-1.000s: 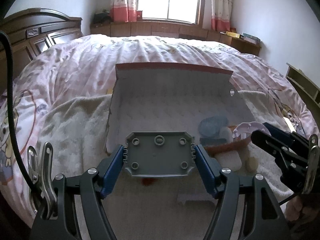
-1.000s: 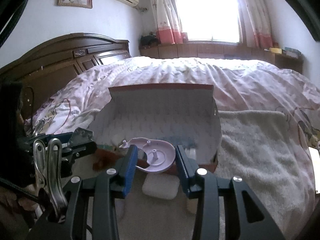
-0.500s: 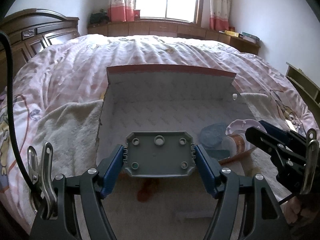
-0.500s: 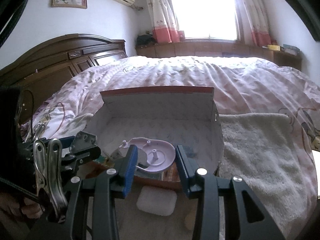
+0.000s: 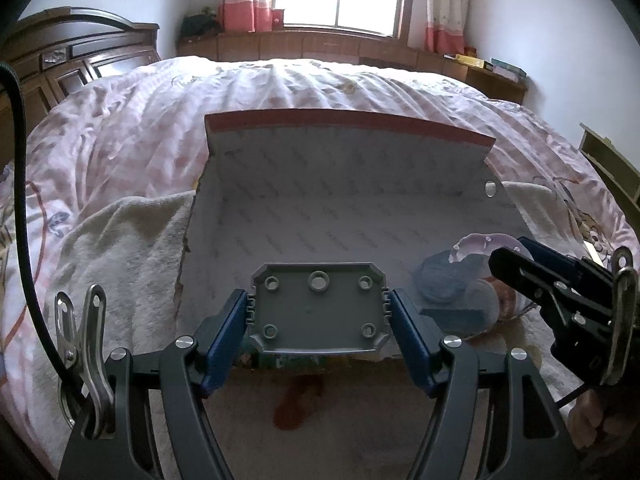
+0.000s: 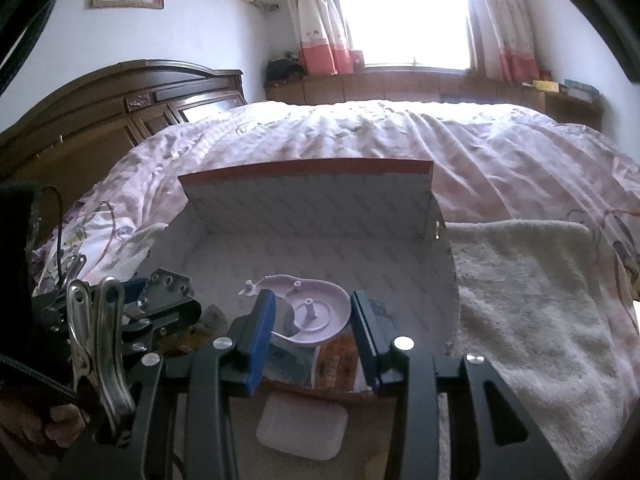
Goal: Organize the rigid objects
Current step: 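Lift and carry the grey plate and pink disc over the box with both tools, then lower and release the grey plate from the left tool while the right tool releases the disc into the box, then withdraw both tools from the box and move the left tool toward the grey bracket, then grasp the grey bracket with the left tool and lift it, then grasp the white rounded case with the right tool while the left tool holds the bracket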
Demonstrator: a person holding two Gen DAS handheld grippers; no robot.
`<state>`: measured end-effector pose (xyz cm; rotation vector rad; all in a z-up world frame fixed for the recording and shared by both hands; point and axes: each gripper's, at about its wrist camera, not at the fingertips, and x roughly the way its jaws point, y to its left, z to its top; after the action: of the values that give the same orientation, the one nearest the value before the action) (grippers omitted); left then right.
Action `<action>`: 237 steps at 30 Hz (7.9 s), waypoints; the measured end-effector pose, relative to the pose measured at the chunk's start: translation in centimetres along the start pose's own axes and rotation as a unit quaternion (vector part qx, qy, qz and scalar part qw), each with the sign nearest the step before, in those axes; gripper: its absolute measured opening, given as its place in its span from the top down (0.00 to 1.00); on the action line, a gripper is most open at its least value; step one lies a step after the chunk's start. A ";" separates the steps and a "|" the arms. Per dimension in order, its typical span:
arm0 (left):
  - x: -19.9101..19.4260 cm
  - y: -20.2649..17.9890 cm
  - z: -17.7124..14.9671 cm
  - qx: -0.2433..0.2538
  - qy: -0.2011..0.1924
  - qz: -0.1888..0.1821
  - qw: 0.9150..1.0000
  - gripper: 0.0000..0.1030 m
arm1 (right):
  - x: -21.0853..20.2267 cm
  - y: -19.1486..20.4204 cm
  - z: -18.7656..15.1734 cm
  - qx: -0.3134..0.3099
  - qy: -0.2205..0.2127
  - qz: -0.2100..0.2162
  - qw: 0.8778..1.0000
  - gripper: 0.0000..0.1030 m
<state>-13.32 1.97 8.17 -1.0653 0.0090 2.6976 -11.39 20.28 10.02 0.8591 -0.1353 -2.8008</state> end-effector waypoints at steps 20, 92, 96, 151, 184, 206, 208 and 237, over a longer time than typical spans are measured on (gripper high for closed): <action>1.9 -0.1 -0.6 -0.002 0.024 0.007 1.000 0.31 | 2.8 -1.2 -0.6 0.005 0.037 -0.026 0.999 0.61; -4.1 -1.1 -3.8 -0.005 0.008 0.009 1.000 0.24 | -4.1 -0.4 -4.1 0.043 0.024 0.026 0.998 0.33; -4.3 -1.1 -4.5 -0.009 0.012 0.009 1.000 0.24 | -4.4 -0.2 -4.7 0.043 0.030 0.025 0.998 0.33; -2.6 -4.9 -9.3 0.046 0.077 -0.075 0.993 0.17 | -5.2 -2.0 -11.4 0.045 0.103 -0.001 0.994 0.32; -3.1 -4.4 -10.8 0.035 0.061 -0.006 0.998 0.26 | -4.9 -1.8 -12.1 0.041 0.083 0.018 0.996 0.18; -2.7 -0.9 -11.4 -0.006 0.037 0.036 0.999 0.26 | 0.0 1.1 -7.2 0.024 0.094 -0.010 0.995 0.17; -2.7 -0.9 -11.4 -0.007 0.037 0.036 0.999 0.26 | 0.5 1.3 -7.2 0.020 0.096 -0.015 0.995 0.17; -2.7 -1.0 -11.4 -0.006 0.036 0.037 0.999 0.26 | -1.0 2.2 -9.1 0.002 0.098 -0.039 0.994 0.41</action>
<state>-3.50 1.28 1.73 -1.1864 0.0463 2.7256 -5.06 18.10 3.35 1.1567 -0.0772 -2.7664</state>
